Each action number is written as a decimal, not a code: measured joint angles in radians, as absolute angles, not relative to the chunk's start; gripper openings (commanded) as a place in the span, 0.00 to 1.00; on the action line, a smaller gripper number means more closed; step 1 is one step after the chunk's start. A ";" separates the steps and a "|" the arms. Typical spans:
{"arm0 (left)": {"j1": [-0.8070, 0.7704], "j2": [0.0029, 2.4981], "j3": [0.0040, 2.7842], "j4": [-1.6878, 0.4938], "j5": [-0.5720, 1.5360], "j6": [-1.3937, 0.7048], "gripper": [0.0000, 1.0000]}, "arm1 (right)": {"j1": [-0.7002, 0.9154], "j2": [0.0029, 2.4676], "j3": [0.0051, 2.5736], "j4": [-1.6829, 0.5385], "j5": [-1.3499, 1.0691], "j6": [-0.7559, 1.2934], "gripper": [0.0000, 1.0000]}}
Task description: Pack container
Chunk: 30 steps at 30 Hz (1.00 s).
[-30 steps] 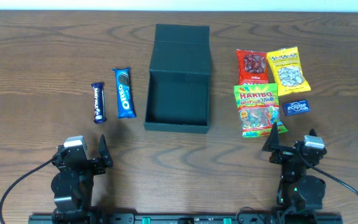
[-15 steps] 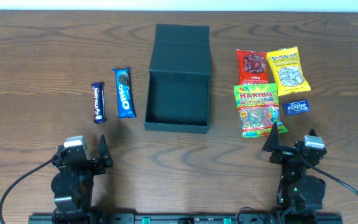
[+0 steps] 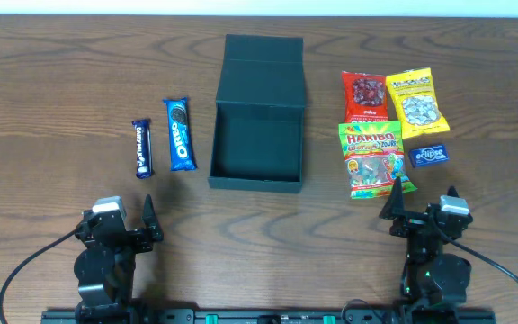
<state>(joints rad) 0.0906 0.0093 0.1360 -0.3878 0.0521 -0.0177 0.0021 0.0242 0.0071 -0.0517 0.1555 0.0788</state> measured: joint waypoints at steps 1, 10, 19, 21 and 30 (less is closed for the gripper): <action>0.091 0.009 0.136 -0.388 0.052 -0.018 0.95 | 0.002 0.024 0.007 -0.053 0.123 0.095 0.99; 0.091 0.009 0.136 -0.388 0.052 -0.018 0.95 | 0.002 0.024 0.007 -0.039 -0.335 0.621 0.99; 0.091 0.009 0.136 -0.388 0.052 -0.018 0.95 | 0.001 0.157 0.013 -0.040 -0.351 0.669 0.99; 0.091 0.009 0.136 -0.387 0.052 -0.018 0.95 | -0.011 0.255 0.041 -0.046 -0.344 0.633 0.99; 0.091 0.009 0.136 -0.387 0.052 -0.018 0.95 | -0.064 0.807 0.484 -0.100 -0.342 0.291 0.99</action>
<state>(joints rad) 0.0906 0.0090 0.1360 -0.3866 0.0521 -0.0177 -0.0635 0.8066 0.4843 -0.0998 -0.3416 0.2913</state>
